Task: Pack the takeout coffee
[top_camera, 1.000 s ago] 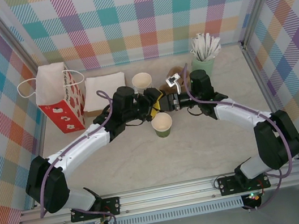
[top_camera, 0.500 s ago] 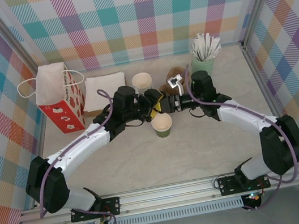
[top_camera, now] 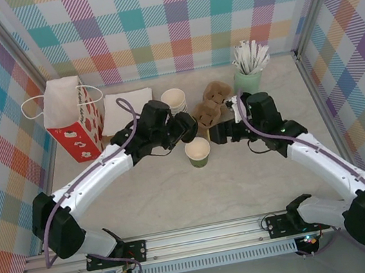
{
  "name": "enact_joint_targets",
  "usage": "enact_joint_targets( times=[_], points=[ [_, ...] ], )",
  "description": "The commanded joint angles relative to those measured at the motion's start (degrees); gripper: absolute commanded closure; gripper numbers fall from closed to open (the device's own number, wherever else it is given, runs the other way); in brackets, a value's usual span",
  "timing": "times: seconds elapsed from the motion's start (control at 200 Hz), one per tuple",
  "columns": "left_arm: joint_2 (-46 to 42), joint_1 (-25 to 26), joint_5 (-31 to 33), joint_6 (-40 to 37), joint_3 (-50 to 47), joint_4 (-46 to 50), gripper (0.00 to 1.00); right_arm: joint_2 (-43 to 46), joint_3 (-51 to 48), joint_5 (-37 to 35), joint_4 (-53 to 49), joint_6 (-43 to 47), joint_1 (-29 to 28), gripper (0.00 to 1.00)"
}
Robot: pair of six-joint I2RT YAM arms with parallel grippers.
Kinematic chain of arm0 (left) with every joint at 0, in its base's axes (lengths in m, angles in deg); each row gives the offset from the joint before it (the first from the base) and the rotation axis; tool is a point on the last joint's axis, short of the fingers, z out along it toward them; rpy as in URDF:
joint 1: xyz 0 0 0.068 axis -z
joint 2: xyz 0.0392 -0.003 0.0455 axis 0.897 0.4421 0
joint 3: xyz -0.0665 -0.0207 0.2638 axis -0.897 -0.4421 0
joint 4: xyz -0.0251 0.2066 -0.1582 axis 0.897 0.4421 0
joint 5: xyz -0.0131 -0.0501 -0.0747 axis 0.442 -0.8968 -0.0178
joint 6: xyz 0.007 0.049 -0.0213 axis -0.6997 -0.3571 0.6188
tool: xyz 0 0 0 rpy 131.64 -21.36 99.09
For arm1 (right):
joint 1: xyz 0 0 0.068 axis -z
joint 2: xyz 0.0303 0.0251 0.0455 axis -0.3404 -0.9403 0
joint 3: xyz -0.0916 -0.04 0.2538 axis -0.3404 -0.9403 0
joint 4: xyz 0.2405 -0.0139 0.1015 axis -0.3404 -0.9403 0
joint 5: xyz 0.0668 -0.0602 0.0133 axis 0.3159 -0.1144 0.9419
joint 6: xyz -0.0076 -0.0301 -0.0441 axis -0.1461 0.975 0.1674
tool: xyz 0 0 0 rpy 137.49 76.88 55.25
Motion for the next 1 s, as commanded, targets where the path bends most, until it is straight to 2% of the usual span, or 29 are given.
enact_joint_targets(
  times=[0.0, 0.27, 0.525, 0.995],
  points=[
    [2.43, 2.21, 5.22, -6.95, 4.03, 8.81, 0.36, 0.1, 3.78, -17.35, -14.6, 3.98, 0.64, 0.16],
    [9.21, 6.32, 12.49, -13.08, 12.06, 18.19, 0.38, -2.8, 4.18, -28.35, -21.59, 0.13, 2.07, 0.06],
    [15.87, 10.15, 20.26, -17.84, 20.22, 27.19, 0.38, -5.99, 3.61, -30.16, -22.83, -2.04, 3.63, 0.01],
    [21.11, 12.05, 18.91, -18.66, 22.33, 28.34, 0.39, -6.7, 2.63, -28.18, -21.03, -1.95, 4.02, 0.0]
  ],
)
